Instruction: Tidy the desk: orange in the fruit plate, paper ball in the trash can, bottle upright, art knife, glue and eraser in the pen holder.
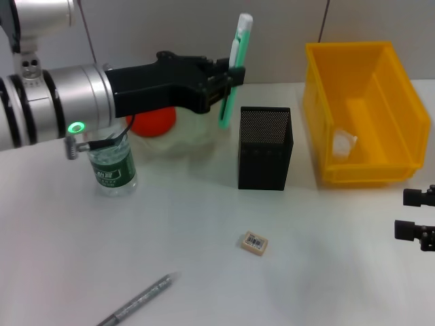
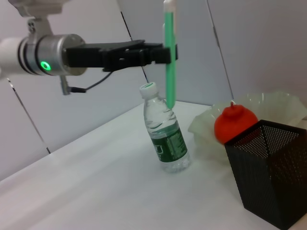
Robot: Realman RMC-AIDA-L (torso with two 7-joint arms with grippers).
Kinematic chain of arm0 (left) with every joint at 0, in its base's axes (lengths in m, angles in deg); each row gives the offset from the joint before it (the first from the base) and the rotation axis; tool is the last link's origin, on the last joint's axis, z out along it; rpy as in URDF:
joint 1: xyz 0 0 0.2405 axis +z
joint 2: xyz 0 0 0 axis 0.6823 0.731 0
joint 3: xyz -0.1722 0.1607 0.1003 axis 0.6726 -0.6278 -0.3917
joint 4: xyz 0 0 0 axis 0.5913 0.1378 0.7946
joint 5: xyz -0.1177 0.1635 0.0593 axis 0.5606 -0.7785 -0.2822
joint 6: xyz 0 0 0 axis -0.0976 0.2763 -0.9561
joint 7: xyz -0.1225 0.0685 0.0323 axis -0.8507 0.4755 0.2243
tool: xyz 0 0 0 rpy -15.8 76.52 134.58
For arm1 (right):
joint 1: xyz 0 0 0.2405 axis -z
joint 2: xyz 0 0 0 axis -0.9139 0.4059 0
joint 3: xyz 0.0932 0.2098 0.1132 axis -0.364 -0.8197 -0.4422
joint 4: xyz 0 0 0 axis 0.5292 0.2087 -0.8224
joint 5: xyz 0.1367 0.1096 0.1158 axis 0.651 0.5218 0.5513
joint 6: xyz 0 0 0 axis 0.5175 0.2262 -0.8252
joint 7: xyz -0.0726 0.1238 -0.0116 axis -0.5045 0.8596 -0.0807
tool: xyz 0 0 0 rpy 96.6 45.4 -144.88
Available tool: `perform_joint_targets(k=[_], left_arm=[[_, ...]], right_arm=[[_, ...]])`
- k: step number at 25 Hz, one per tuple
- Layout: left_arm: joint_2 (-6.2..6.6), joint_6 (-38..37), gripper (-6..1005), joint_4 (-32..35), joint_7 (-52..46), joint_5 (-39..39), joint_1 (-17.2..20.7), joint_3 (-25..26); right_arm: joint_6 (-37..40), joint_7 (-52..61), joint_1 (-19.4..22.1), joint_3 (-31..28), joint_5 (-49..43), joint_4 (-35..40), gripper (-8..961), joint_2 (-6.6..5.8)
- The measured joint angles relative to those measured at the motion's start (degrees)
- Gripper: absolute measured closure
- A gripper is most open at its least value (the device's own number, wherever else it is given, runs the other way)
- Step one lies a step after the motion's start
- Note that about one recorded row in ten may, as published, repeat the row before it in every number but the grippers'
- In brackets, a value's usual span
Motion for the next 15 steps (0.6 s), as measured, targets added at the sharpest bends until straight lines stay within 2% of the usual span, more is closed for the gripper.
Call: perform_joint_targets(k=[3,4,5,11,13,14,15], left_arm=[[-0.16,1.9,806,-8.8,8.4,8.0,-2.5,-0.4],[-0.3,2.8,806,-15.7,14.0,13.7,-5.2,-1.1],[-0.3,2.8,805,-15.7,14.0,13.7,-5.2,-1.1],[-0.39,5.5,804,-31.7,27.2,26.6,-13.2,-4.0],[-0.4,7.3,803,-34.6,30.2,30.5,-14.9,-6.1],[-0.39,9.7,803,-36.1,33.0,35.1,-15.9,-9.2],[-0.39,9.7,803,-36.1,33.0,35.1,-15.9,-9.2]], right_arm=[[0.3,0.3,0.1,0.1,0.0,0.2,153,0.16],[0.3,0.3,0.0,0.3,0.0,0.1,153,0.3],[0.3,0.3,0.0,0.3,0.0,0.1,153,0.3],[0.2,-0.1,-0.8,0.8,-0.1,-0.4,153,0.7],[0.2,-0.2,-1.1,0.8,-0.1,-0.4,153,0.89],[0.3,-0.3,-1.3,0.9,-0.2,-0.5,153,1.05],[0.3,-0.3,-1.3,0.9,-0.2,-0.5,153,1.05]])
